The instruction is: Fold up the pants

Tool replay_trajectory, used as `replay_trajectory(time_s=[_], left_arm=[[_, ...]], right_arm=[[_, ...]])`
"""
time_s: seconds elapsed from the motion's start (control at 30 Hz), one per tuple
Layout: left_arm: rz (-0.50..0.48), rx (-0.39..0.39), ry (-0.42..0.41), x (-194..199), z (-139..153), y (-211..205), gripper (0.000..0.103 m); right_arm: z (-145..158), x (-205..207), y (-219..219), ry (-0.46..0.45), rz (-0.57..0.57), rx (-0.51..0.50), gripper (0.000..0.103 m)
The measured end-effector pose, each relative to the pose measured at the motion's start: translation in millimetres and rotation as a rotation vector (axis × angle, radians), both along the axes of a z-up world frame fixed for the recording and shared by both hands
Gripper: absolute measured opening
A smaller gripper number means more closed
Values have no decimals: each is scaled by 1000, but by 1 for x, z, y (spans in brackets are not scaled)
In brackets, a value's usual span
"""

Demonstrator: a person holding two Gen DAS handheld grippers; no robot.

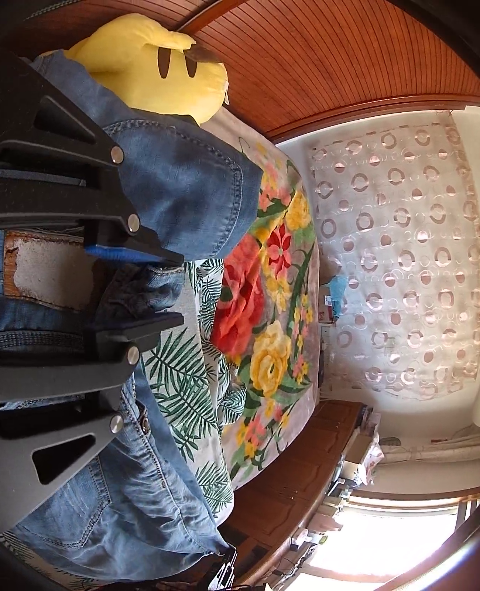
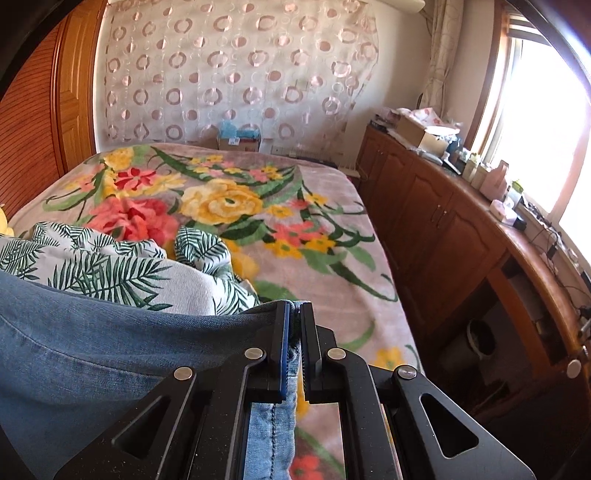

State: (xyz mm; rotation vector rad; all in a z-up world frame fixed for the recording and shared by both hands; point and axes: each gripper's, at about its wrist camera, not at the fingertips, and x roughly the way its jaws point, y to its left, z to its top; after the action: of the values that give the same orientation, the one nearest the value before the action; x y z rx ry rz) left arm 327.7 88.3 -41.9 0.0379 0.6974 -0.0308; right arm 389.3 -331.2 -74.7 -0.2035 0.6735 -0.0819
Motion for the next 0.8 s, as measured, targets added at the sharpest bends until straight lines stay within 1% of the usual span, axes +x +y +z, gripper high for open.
replay_trajectory(time_s=[0.1, 0.2, 0.23, 0.3, 0.33, 0.37, 0.4, 0.43, 0.47, 0.53, 0.67, 0.73, 0.8], left_arm=[[-5, 10, -8, -8, 3, 0, 37], [-12, 32, -31, -18, 9, -2, 48], [-16, 33, -37, -22, 10, -2, 49], [-20, 36, -37, -26, 12, -2, 49], [-24, 33, -33, -29, 12, -1, 52], [-32, 28, -30, -29, 12, -2, 56], [-42, 21, -30, -31, 11, -2, 70], [-55, 10, -32, -34, 10, -3, 79], [-65, 4, -29, -35, 9, -4, 80], [-77, 2, -18, -39, 5, -5, 80], [-78, -13, -13, -55, 0, 0, 80], [-74, -15, -11, -64, -3, 4, 80], [-68, -17, -7, -76, -7, 11, 79]], right_arm=[[7, -5, -2, -4, -1, 26, 5], [18, -15, -5, -10, 0, 47, 6], [18, -20, -5, -15, 0, 49, 10], [22, -30, -3, -27, 5, 46, 10], [28, -36, -1, -32, 13, 45, 11], [27, -43, 3, -38, 19, 45, 12], [30, -48, 6, -46, 28, 44, 14], [35, -54, 10, -55, 39, 44, 16], [38, -60, 13, -63, 51, 46, 17], [42, -71, 21, -74, 72, 51, 25], [48, -96, 38, -81, 141, 75, 32], [48, -106, 46, -80, 172, 84, 38], [50, -119, 57, -77, 202, 94, 41]])
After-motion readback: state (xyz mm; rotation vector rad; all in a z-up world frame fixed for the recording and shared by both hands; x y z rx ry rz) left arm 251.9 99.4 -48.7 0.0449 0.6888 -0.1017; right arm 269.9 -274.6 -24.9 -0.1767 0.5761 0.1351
